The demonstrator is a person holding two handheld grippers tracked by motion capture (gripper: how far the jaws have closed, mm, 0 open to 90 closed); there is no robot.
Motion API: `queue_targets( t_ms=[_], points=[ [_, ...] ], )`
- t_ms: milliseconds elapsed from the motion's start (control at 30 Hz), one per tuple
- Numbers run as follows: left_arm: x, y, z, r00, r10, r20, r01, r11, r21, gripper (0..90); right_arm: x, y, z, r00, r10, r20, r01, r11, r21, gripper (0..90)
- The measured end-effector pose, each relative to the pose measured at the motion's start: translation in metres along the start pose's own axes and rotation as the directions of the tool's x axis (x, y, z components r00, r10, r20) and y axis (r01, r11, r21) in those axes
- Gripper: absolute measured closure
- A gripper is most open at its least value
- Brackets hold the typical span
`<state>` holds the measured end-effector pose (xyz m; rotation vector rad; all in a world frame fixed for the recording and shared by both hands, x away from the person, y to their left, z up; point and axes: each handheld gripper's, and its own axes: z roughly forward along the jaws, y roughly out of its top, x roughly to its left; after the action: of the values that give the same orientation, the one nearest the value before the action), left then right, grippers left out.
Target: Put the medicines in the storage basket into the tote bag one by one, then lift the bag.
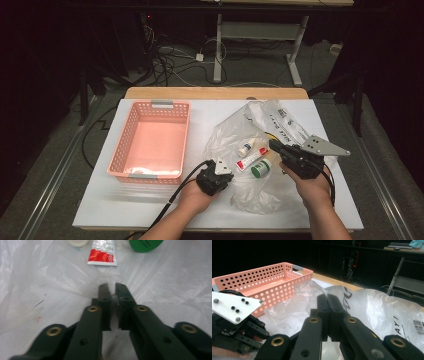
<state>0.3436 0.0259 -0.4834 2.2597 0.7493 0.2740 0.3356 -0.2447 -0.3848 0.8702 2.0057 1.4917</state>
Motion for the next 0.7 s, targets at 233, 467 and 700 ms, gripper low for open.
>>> queue_targets(
  t_ms=[233, 467, 700],
  points=[
    [0.003, -0.003, -0.006, 0.9997, -0.023, 0.012, 0.024, 0.9984, -0.052, 88.9, 0.0, -0.002, 0.002, 1.0, -0.002, -0.004, 0.003, 1.0, 0.004, 90.0],
    [0.008, -0.005, -0.017, 0.9969, -0.063, 0.047, 0.07, 0.9831, -0.169, 88.9, -0.004, -0.002, 0.005, 0.9999, 0.01, 0.007, -0.01, 1.0, -0.007, 90.0],
    [0.009, 0.001, -0.038, 0.9963, -0.085, 0.013, 0.085, 0.9674, -0.238, 89.0, -0.003, 0.003, 0.001, 0.9999, -0.008, 0.015, 0.008, 0.999, -0.033, 90.0]
  ],
)
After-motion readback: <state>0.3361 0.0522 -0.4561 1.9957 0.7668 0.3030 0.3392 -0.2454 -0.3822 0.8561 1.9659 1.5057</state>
